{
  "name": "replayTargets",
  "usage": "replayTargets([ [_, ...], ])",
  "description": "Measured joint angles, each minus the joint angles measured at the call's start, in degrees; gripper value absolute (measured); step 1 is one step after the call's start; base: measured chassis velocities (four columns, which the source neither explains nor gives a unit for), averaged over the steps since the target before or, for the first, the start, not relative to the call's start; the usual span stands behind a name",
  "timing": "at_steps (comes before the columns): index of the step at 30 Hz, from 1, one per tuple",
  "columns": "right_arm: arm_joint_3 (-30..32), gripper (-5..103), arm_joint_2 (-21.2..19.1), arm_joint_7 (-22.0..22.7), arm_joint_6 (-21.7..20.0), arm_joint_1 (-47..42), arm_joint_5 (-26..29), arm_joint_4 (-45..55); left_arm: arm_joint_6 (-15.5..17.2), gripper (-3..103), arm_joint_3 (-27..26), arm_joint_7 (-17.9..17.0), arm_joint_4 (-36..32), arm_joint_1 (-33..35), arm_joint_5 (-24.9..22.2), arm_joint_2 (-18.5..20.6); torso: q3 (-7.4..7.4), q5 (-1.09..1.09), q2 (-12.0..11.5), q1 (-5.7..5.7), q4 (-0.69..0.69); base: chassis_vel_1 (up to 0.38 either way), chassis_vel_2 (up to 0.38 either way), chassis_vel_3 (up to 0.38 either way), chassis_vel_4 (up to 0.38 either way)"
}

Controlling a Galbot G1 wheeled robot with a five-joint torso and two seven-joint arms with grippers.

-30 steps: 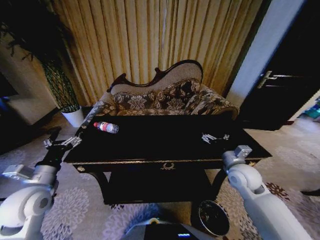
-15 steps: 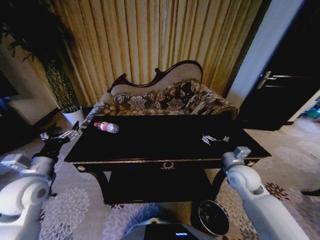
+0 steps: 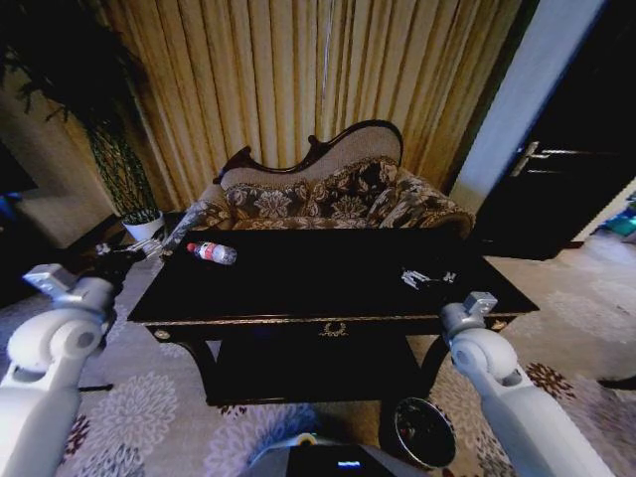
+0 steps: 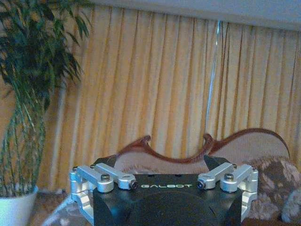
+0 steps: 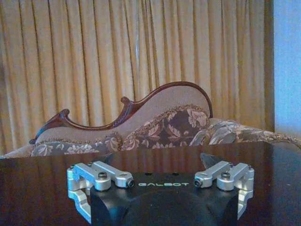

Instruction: Move to the front of the table and place the trash on the table into the trash bin.

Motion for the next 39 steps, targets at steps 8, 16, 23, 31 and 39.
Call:
replayTargets([
  [8,0.56,100,-0.45,0.32,0.02,-0.05,0.36,-0.75,1.57,100,12.2,-2.13,5.23,-11.11,-1.25,2.63,0.01,0.0,0.0,0.01,-0.06,0.0,0.0,0.0,0.0],
  [16,0.5,100,-0.57,0.39,0.05,0.12,0.62,-1.55,7.9,100,18.27,-9.52,6.92,-18.26,-2.42,3.84,0.0,0.0,0.0,0.0,-0.03,0.0,0.0,0.0,0.0],
  [23,-2.25,100,-0.38,0.64,0.08,1.34,0.37,-2.5,12.36,100,23.5,-19.61,8.5,-24.16,-6.42,-0.48,0.0,0.0,0.0,0.0,-0.03,0.0,0.0,0.0,0.0],
  [31,-4.25,100,0.0,0.67,0.1,1.68,-0.18,-3.16,15.39,100,27.04,-27.82,10.52,-30.54,-12.35,-5.0,0.0,0.01,0.0,0.01,-0.05,0.0,0.0,0.0,0.0],
  [39,-7.48,100,-0.24,2.2,0.12,2.11,-0.61,-3.04,17.33,100,26.5,-42.14,9.25,-31.16,-27.15,-8.84,0.0,-0.01,0.0,0.0,-0.03,0.0,0.0,0.0,0.0],
])
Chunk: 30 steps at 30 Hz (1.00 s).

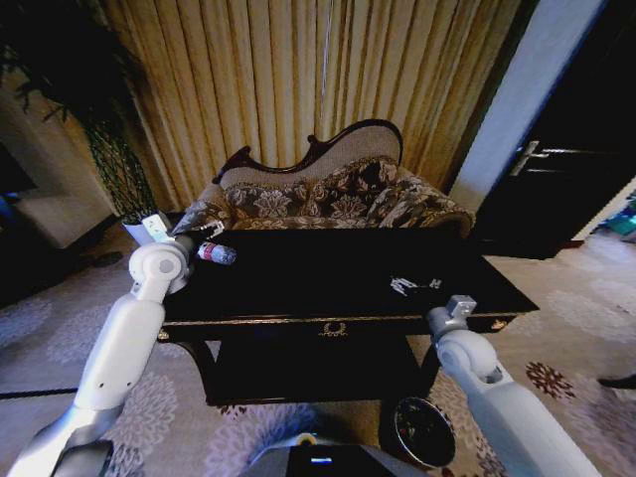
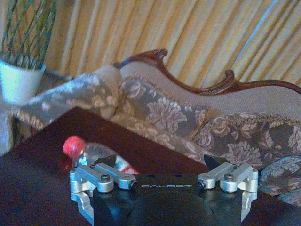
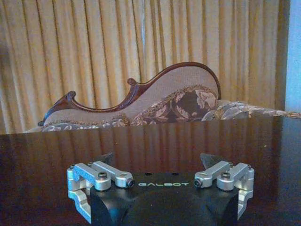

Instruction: Move to the front of the table and place the trash on the table into the trash bin.

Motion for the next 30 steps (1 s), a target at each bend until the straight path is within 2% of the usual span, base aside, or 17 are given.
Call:
replayTargets([
  [3,-0.27,100,-0.09,0.02,0.0,0.06,-0.09,-0.25,0.0,100,-0.11,-1.6,-0.45,-0.11,-1.84,-0.12,0.0,0.01,0.0,0.0,0.0,0.0,0.0,0.0,0.0],
  [5,-0.83,100,-0.23,0.03,0.0,0.08,-0.17,-0.59,-0.1,100,-0.1,-5.57,-1.08,-1.13,-6.44,-0.32,0.0,0.01,0.0,0.0,0.0,0.0,0.0,0.0,0.0],
  [6,-0.83,100,-0.23,0.03,0.0,0.08,-0.17,-0.59,-0.1,100,-0.1,-5.57,-1.08,-1.13,-6.44,-0.32,0.0,0.01,0.0,0.0,0.0,0.0,0.0,0.0,0.0],
  [8,-1.26,100,-0.25,0.05,0.04,0.07,-0.31,-0.59,-0.41,100,0.34,-8.83,-0.87,-2.32,-8.5,-0.57,0.0,0.01,0.0,0.0,-0.01,0.0,0.0,0.0,0.0],
  [9,-1.26,100,-0.25,0.05,0.04,0.07,-0.31,-0.59,-0.41,100,0.34,-8.83,-0.87,-2.32,-8.5,-0.57,0.0,0.01,0.0,0.0,-0.01,0.0,0.0,0.0,0.0],
  [11,-1.6,100,-0.36,0.08,0.05,0.19,-0.37,-0.61,-1.1,100,0.88,-13.04,-0.69,-3.98,-11.45,-0.64,0.0,0.01,0.0,-0.01,-0.01,0.0,0.0,0.0,0.0],
  [12,-1.6,100,-0.36,0.08,0.05,0.19,-0.37,-0.61,-1.1,100,0.88,-13.04,-0.69,-3.98,-11.45,-0.64,0.0,0.01,0.0,-0.01,-0.01,0.0,0.0,0.0,0.0],
  [14,-1.85,100,-0.56,0.1,0.07,0.41,-0.38,-0.93,-1.99,100,1.52,-17.04,-0.7,-5.61,-14.69,-0.58,0.0,0.01,0.0,0.0,-0.01,0.0,0.0,0.0,0.0],
  [16,-1.97,100,-0.67,0.1,0.07,0.45,-0.38,-1.04,-2.4,100,1.79,-18.05,-0.7,-6.08,-15.41,-0.55,0.0,0.0,0.0,-0.01,-0.01,0.0,0.0,0.0,0.0],
  [19,-2.5,100,-0.93,0.1,0.12,0.64,-0.38,-1.32,-4.39,100,2.96,-22.49,0.17,-8.19,-18.64,-0.89,0.0,0.01,0.01,-0.01,-0.01,0.0,0.0,0.0,0.0],
  [23,-2.65,100,-0.95,0.1,0.14,0.78,-0.38,-1.49,-5.24,100,3.36,-24.65,1.26,-9.08,-20.3,-1.31,0.0,0.01,0.01,-0.01,-0.02,0.0,0.0,0.0,0.0],
  [29,-2.82,100,-0.97,0.07,0.2,0.89,-0.38,-1.89,-8.75,100,4.42,-30.91,3.12,-11.73,-24.98,-1.75,0.0,0.0,0.01,-0.01,-0.01,0.0,0.0,0.0,0.0],
  [30,-2.82,100,-0.97,0.07,0.2,0.89,-0.38,-1.89,-8.75,100,4.42,-30.91,3.12,-11.73,-24.98,-1.75,0.0,0.0,0.01,-0.01,-0.01,0.0,0.0,0.0,0.0],
])
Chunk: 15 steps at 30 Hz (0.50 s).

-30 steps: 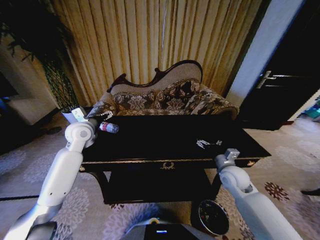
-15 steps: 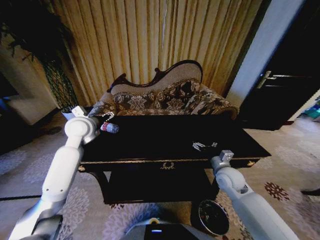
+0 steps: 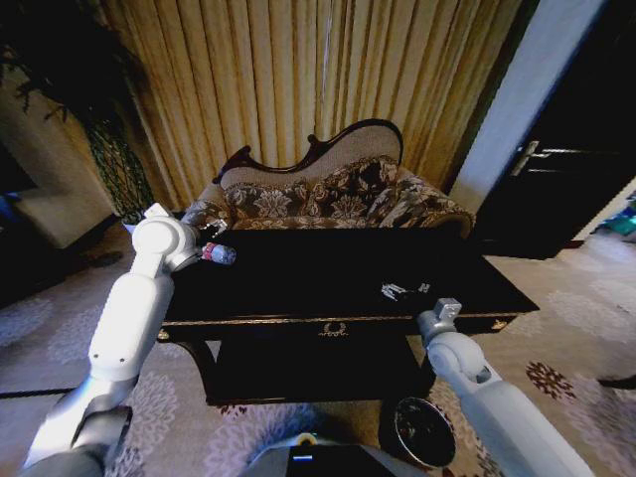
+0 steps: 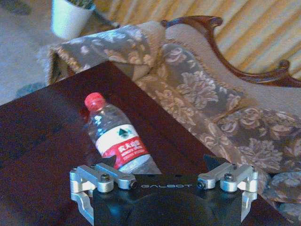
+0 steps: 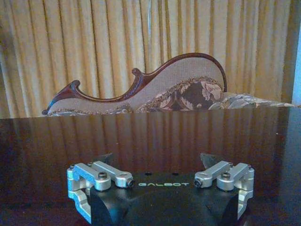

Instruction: Move to the front of the table and place the trash on the table into the trash bin.

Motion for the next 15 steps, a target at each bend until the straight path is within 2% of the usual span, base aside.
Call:
replayTargets([
  [2,-0.17,100,0.07,-0.01,0.03,0.14,0.02,-0.05,-1.22,100,0.47,-1.81,0.85,-0.78,-0.4,-0.15,0.0,0.0,0.0,0.0,-0.01,0.0,0.0,0.0,0.0],
  [8,-0.07,100,-0.17,-0.01,0.79,1.25,0.98,0.33,-0.84,100,0.16,-1.42,-0.21,-0.01,-0.42,0.66,0.0,0.0,0.0,0.0,0.01,0.0,0.0,0.0,0.0],
  [15,1.04,100,-2.22,0.15,0.95,2.46,3.85,2.24,-0.43,100,-0.93,-1.02,-0.52,1.71,-0.15,1.13,0.0,0.0,0.0,0.0,0.0,0.0,0.0,0.0,0.0],
])
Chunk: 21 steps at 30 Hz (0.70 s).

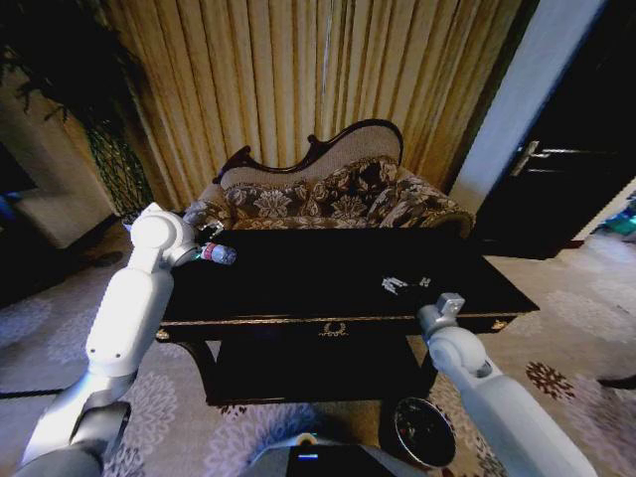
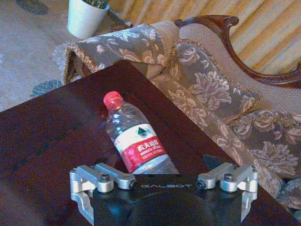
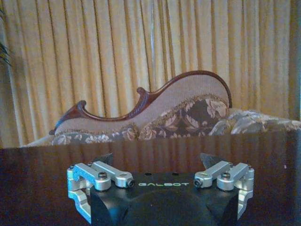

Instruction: Move to the front of the table and place the trash on the table into the trash bin.

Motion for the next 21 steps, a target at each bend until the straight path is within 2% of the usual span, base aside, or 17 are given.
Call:
replayTargets([
  [8,1.24,100,-3.46,0.01,-0.85,1.49,4.96,2.32,-0.41,100,-0.37,-0.13,1.22,-0.05,0.12,-0.48,0.0,-0.01,0.0,0.0,0.0,0.0,0.0,0.0,0.0],
  [21,2.55,100,-4.94,-0.06,-1.14,1.23,6.07,2.71,-1.52,100,-0.21,-1.39,5.13,-2.33,0.19,-1.73,0.0,0.0,0.0,0.0,0.0,0.0,0.0,0.0,0.0],
])
